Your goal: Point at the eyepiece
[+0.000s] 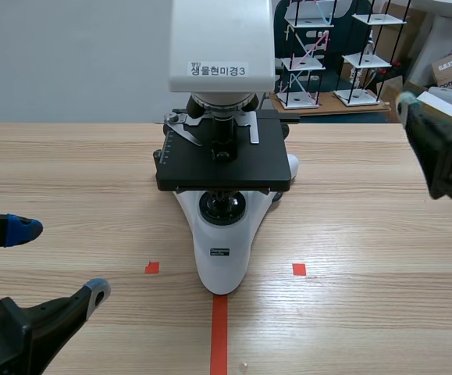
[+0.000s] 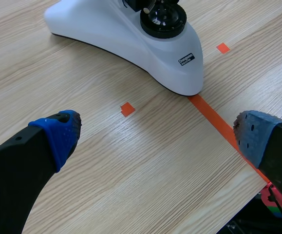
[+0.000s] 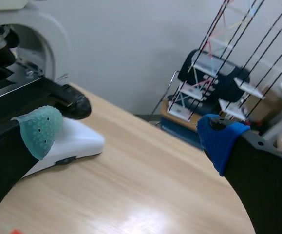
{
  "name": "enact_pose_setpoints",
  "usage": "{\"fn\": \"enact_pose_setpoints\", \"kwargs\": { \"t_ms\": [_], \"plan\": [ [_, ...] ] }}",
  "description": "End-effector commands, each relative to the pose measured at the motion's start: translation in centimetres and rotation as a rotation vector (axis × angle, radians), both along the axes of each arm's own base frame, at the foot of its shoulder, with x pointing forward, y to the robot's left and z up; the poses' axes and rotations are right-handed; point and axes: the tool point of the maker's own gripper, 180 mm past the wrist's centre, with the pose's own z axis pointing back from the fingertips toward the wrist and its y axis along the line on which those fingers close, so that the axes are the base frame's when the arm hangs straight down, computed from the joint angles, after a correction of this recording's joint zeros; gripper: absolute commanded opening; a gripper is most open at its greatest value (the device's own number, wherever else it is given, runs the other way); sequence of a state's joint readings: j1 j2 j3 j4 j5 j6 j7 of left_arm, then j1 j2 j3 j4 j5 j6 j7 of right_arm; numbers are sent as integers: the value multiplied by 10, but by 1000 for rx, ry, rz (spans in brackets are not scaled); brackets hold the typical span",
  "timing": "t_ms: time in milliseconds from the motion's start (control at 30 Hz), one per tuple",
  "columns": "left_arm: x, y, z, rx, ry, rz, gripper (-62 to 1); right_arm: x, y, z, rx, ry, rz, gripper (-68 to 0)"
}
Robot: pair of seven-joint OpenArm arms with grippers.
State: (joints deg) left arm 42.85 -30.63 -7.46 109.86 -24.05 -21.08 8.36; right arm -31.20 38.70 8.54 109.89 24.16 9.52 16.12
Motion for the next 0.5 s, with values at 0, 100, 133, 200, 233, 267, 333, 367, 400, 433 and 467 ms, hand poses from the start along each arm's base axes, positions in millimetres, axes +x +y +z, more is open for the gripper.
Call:
{"fn": "enact_pose_setpoints", "kwargs": {
  "t_ms": [0,100,133,200,233,267,333,367,400,433,467],
  "plan": [
    [1,-4,5,-23,-16,-4,14,5,2,19,-6,-53,37,-71],
    [1,-4,5,-23,-16,-4,14,11,12,36,-29,-93,103,-71],
    [1,-4,5,-23,-17,-4,14,12,15,40,-41,-100,125,-71],
    [1,-4,5,-23,-17,-4,14,14,23,52,-60,-130,181,-71],
    [1,-4,5,-23,-17,-4,14,14,27,57,-74,-142,211,-71],
    [1,-4,6,-25,-18,-4,14,14,31,61,-92,-150,239,-71],
    [1,-4,6,-25,-19,-4,14,15,40,69,-128,-167,297,-71],
    [1,-4,6,-25,-19,-5,14,16,44,73,-145,-174,319,-71],
    [1,-4,6,-25,-19,-4,14,17,48,75,-159,-180,338,-71],
    [1,-4,6,-25,-19,-4,14,19,51,77,-171,-187,352,-71],
    [1,-4,6,-25,-19,-4,14,23,52,79,-179,-194,358,-71]
  ]
}}
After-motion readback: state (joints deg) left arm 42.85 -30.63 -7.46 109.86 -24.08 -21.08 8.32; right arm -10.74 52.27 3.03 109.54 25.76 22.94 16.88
